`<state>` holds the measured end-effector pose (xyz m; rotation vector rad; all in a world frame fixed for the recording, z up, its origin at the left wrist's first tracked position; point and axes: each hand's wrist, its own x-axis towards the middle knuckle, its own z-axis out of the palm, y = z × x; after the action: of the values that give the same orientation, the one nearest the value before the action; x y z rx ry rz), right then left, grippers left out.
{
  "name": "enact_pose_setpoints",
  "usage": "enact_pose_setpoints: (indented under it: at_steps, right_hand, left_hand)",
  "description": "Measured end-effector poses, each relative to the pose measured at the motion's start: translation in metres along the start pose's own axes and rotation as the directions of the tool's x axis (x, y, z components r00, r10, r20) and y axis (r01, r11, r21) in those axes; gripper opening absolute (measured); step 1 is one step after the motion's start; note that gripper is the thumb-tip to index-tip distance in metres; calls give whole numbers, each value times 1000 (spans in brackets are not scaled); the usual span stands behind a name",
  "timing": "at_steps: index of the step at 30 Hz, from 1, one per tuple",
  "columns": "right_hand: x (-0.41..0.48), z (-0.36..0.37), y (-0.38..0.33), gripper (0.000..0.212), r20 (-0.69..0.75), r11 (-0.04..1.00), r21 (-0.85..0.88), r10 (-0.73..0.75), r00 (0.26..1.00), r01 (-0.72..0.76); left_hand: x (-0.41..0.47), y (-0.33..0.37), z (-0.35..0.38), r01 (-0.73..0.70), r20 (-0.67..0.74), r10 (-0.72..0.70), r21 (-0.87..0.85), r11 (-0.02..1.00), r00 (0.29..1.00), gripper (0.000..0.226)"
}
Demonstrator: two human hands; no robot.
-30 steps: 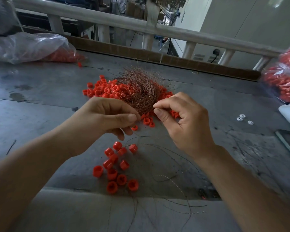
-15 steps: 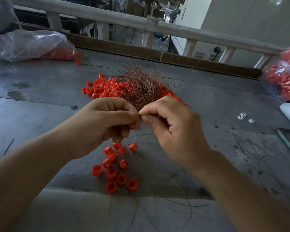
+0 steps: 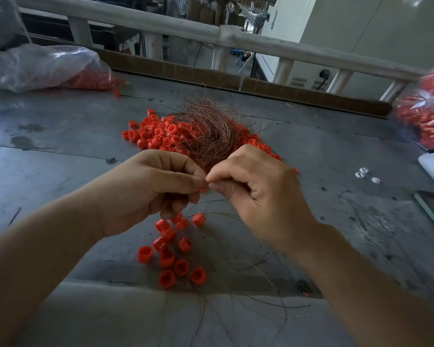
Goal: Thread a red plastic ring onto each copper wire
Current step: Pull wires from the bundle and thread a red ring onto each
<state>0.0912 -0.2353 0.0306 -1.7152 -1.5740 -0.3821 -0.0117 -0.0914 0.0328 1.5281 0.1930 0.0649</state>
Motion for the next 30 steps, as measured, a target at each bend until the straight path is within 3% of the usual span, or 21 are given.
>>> enact_pose_setpoints:
  at_steps: [4, 10, 11, 14, 18, 20, 25, 30]
  right_hand:
    - [-1, 0, 3, 4, 65, 997, -54, -58, 996, 61]
    - [-5, 2, 6, 9, 253, 978, -111, -143, 957, 176]
    - [-5, 2, 6, 7, 244, 981, -108, -128, 961, 158]
    - [-2, 0, 7, 9, 161, 996, -89, -1, 987, 16]
    - [2, -8, 11, 10, 40, 987, -84, 142, 989, -139]
    - [2, -11, 12, 8, -18, 983, -81, 165, 986, -166]
    - [3, -12, 10, 6, -76, 983, -79, 161, 984, -167]
    - [2, -8, 5, 5, -90, 987, 23, 163, 982, -162]
  left_hand:
    - [-1, 0, -1, 27, 21, -28, 45, 999, 999, 10]
    - [0, -6, 2, 9, 37, -22, 318, 948, 999, 14]
    - [0, -6, 2, 1, 17, -7, 320, 947, 1000, 19]
    - [0, -3, 1, -80, -51, 96, 254, 964, 994, 8]
    - [3, -3, -4, -96, -157, 114, 121, 988, 981, 30]
    - [3, -3, -4, -105, -192, 118, 75, 992, 974, 40]
    - [1, -4, 0, -249, -159, 263, 102, 963, 952, 33]
    - [3, -4, 1, -304, -138, 312, 78, 949, 940, 30]
